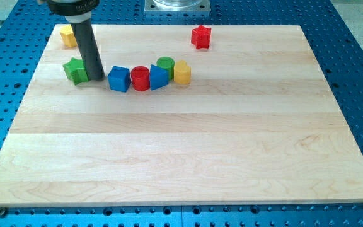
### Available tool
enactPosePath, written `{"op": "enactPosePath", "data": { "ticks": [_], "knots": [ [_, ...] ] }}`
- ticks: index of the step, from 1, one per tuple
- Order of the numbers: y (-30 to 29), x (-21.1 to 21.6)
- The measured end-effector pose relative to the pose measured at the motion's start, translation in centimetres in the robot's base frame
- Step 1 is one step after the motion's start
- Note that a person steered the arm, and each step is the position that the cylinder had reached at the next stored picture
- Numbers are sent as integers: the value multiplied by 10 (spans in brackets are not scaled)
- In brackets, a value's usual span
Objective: Place the green star diagonally bottom left to the red star
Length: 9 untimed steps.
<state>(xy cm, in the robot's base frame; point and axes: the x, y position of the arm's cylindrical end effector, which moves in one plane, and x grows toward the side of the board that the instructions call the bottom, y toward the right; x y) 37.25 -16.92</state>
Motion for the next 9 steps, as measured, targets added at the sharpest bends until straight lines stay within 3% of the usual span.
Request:
{"op": "enactPosePath", "data": {
  "ticks": [3, 4, 5, 7, 8, 9],
  "knots": [
    [-59, 34],
    [-86, 22],
    [-84, 2],
    [-12, -26],
    [-40, -33],
    [-66, -14]
  ]
}}
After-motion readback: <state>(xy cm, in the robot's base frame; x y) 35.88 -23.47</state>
